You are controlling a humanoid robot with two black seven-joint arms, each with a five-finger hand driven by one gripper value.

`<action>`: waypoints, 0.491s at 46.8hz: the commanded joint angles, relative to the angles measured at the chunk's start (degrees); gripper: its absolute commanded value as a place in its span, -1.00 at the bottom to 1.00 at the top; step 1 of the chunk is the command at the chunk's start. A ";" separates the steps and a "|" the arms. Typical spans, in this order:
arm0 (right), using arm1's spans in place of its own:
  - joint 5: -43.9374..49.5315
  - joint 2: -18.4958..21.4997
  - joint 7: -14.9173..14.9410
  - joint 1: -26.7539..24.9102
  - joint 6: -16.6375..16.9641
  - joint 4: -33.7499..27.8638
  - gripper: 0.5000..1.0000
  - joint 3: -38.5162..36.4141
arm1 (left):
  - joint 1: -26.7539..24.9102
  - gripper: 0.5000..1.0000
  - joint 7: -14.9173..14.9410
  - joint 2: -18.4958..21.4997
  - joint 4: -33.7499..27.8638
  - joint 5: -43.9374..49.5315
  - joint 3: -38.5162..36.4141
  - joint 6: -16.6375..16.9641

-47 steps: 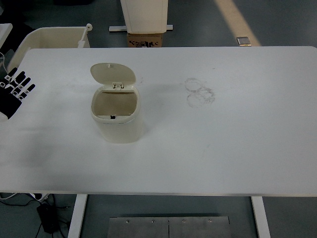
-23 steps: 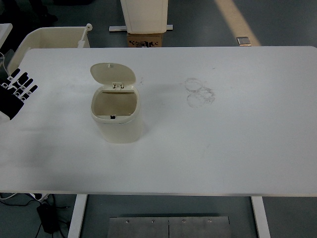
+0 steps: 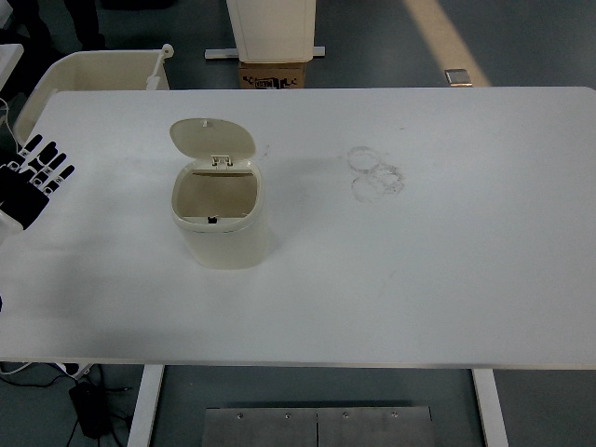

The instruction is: Close trash bin

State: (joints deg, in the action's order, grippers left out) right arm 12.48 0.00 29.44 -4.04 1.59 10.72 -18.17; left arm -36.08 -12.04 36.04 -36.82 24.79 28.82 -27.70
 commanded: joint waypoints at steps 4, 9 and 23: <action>-0.09 0.00 0.00 -0.01 0.00 0.00 0.97 0.06 | -0.04 1.00 0.00 0.09 0.00 0.00 0.01 0.02; -0.09 0.00 0.00 -0.01 0.00 0.00 0.97 0.06 | -0.13 1.00 0.00 0.17 0.00 0.00 0.01 0.10; 0.00 0.00 0.00 -0.01 0.00 0.00 0.97 0.06 | -0.13 1.00 0.09 0.61 -0.09 -0.09 0.01 0.10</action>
State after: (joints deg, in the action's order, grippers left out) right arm 12.47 0.00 29.44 -4.05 1.58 10.72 -18.17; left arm -36.21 -11.96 36.56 -36.89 24.71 28.83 -27.60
